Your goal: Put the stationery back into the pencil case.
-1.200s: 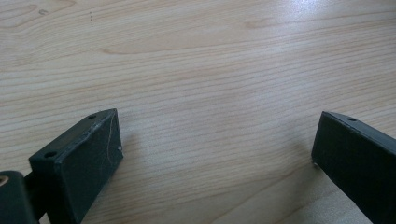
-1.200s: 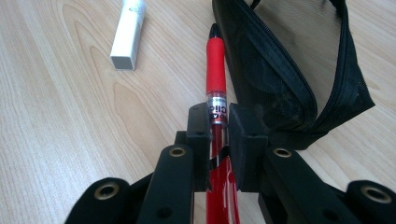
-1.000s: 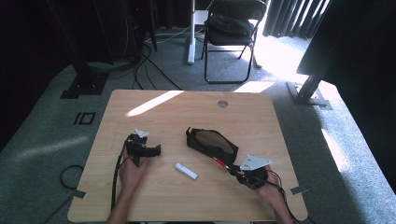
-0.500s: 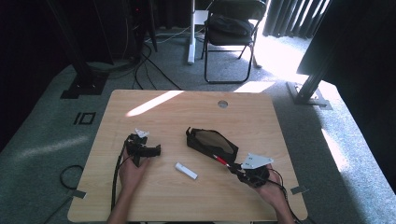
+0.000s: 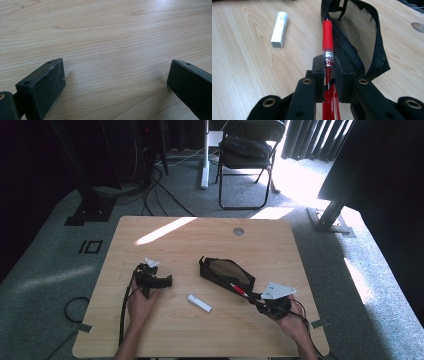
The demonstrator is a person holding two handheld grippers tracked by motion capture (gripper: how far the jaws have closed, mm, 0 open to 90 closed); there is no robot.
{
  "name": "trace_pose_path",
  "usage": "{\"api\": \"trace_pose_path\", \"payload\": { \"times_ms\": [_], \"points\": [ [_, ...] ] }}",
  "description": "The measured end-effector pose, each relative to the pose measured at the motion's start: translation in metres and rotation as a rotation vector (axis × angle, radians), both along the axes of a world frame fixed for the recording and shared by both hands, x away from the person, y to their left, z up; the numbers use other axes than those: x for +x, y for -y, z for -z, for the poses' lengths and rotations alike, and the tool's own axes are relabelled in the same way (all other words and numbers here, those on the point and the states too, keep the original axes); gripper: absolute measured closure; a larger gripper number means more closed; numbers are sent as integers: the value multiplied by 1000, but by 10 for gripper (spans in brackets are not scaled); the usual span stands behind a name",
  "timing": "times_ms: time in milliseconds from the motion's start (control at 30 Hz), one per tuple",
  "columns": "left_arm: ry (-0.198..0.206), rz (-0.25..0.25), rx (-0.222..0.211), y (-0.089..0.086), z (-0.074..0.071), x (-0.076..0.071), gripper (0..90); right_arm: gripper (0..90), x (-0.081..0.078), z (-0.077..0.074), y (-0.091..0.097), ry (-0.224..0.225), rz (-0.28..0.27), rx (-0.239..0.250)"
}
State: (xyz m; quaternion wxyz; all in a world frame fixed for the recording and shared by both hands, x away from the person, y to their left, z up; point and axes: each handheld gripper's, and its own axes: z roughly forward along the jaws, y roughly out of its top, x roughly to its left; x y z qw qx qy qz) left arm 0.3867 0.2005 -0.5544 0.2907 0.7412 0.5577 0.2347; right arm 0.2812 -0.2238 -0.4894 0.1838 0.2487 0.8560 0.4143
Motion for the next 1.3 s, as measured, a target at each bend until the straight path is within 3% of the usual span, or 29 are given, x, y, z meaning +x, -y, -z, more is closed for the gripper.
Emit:
{"api": "trace_pose_path", "payload": {
  "times_ms": [1300],
  "points": [
    [0,0,0,0,0,0,20,797,6,-19,6,41,6,8]
  ]
}}
